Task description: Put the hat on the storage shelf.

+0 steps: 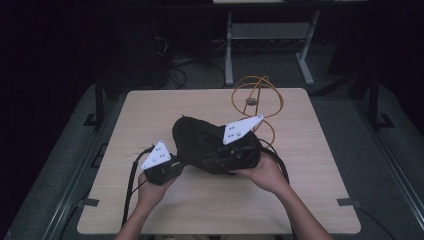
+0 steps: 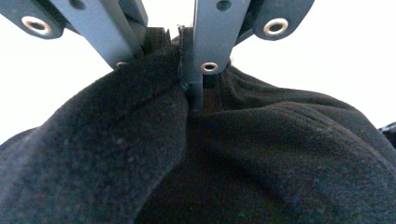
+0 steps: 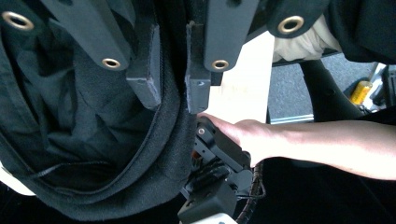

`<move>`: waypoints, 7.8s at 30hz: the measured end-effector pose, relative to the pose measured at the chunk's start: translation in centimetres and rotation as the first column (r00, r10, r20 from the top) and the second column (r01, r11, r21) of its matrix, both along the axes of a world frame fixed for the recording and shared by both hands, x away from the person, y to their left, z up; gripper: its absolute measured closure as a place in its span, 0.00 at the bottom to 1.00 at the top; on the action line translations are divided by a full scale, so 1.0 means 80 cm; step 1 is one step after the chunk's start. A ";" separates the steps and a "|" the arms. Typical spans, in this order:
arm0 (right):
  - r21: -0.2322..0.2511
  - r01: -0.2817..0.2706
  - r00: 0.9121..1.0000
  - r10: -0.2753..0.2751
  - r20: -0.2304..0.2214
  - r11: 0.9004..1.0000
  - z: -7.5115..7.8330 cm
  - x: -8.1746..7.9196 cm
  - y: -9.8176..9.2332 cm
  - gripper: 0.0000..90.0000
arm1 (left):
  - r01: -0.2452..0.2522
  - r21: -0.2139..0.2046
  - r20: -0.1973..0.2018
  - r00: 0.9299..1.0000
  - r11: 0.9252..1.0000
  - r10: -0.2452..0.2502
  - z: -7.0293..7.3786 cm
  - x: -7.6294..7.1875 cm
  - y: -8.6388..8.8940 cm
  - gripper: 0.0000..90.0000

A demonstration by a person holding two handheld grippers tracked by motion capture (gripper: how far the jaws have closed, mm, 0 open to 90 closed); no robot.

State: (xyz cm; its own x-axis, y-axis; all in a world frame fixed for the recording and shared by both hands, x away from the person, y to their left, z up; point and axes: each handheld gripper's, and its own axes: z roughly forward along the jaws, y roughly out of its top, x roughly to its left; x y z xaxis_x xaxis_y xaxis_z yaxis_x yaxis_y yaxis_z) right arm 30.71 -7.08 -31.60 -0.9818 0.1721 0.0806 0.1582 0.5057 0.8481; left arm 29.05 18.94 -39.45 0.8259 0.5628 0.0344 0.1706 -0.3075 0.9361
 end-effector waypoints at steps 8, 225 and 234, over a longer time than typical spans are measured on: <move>0.054 0.031 0.999 -0.028 -0.045 0.998 -0.003 0.006 -0.011 0.80 | -0.017 0.004 0.041 0.999 1.000 0.016 0.029 -0.005 0.007 0.95; 0.011 0.644 0.760 -0.639 -0.121 0.765 -0.141 -0.010 -0.282 0.26 | 0.159 0.100 -0.219 0.966 0.982 -0.135 0.209 0.208 -0.168 0.44; -0.006 0.640 0.762 -0.636 -0.118 0.768 -0.144 -0.010 -0.277 0.25 | 0.138 0.071 -0.233 0.965 0.988 -0.118 0.194 0.197 -0.138 0.44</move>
State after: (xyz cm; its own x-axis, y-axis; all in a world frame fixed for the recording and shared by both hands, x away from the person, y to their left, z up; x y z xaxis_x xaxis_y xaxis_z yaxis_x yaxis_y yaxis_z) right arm 29.94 -29.24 -43.12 -0.6306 0.7513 0.1947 0.5245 0.2276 0.8204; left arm 44.82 7.87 -23.96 0.8825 0.4551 -0.1188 0.3297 -0.4185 0.8462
